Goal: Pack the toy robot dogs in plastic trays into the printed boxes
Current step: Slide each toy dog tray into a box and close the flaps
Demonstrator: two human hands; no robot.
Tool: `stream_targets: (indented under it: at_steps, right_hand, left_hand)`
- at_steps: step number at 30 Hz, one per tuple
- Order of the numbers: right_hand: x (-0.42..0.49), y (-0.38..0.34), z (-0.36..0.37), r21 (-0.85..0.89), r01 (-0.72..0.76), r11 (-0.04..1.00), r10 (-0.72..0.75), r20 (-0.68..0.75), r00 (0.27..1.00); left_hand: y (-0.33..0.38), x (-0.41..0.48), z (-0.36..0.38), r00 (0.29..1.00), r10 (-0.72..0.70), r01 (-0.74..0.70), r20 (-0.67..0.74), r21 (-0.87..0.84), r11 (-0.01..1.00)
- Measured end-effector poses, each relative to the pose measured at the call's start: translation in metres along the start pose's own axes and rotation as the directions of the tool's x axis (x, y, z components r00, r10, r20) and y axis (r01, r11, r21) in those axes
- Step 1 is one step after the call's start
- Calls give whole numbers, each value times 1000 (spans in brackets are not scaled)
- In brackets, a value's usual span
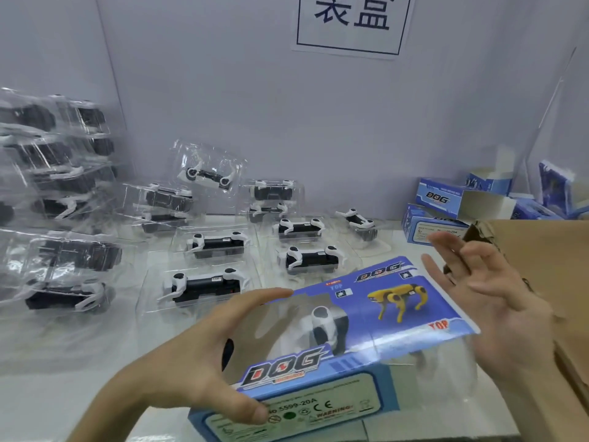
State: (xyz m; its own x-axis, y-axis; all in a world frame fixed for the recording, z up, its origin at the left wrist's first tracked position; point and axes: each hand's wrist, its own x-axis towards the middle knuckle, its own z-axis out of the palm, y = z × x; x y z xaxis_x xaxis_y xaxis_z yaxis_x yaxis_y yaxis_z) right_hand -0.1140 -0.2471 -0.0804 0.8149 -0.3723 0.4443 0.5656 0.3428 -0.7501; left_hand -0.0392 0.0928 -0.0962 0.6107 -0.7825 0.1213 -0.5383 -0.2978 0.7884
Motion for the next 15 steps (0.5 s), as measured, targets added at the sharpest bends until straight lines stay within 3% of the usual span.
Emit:
stream_targets:
  at_steps: [2,5,8,13,15]
  right_hand:
    - [6,6,-9,-105,-6,994,2,-41,999]
    - [7,27,-15,-112,-125,986,103,-185,977]
    - [-3,50,-11,-178,-260,949,207,-274,939]
    - [-22,81,8,-295,-420,858,405,-113,907]
    - [-27,86,15,-310,-407,859,404,-76,911]
  left_hand:
    - [-6,6,10,999,13,-15,-43,-45,999]
    - [-10,16,25,987,77,-96,-144,-129,987]
    - [-14,29,43,968,146,-213,-205,-358,909]
    - [-25,38,57,990,119,-139,-75,-630,764]
    - [-30,34,54,990,25,-111,-137,-668,735]
